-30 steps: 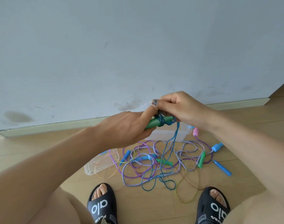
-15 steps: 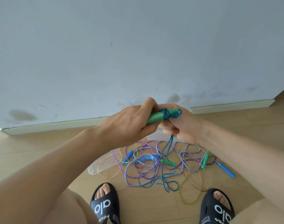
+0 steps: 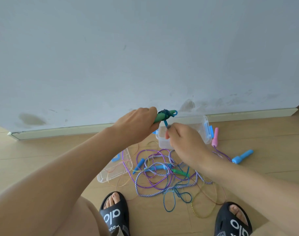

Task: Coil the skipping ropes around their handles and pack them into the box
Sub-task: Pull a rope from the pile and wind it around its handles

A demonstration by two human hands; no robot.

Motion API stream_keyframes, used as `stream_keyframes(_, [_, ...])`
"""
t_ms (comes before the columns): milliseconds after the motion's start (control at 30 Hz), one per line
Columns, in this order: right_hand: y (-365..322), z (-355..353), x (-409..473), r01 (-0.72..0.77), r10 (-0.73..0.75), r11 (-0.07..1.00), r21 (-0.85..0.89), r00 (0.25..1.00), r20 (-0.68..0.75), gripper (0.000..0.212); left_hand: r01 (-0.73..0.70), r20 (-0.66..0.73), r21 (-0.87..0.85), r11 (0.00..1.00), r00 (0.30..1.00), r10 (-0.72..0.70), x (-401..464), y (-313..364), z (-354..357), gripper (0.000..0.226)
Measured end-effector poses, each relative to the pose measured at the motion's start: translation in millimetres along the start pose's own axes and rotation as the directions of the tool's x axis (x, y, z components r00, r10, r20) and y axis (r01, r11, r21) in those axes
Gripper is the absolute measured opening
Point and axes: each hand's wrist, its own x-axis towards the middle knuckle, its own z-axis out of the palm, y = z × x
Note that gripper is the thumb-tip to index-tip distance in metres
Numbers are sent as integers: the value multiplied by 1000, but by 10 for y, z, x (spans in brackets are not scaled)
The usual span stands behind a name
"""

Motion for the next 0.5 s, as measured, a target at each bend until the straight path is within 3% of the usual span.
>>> stream_keyframes(100, [20, -35, -22, 199, -189, 928, -316, 980, 61, 34, -46, 72, 139, 989, 997, 36, 22, 17, 45, 25])
stream_keyframes(233, [-74, -188, -59, 316, -249, 774, -549, 949, 195, 37, -54, 122, 242, 969, 992, 25, -14, 56, 119, 24])
stream_keyframes(333, [-139, -188, -136, 388, -284, 689, -612, 922, 264, 32, -24, 150, 234, 972, 989, -12, -25, 48, 132, 25])
stream_keyframes(500, [-164, -403, 42, 436, -408, 693, -574, 894, 186, 45, -111, 160, 277, 954, 985, 68, -42, 170, 166, 20])
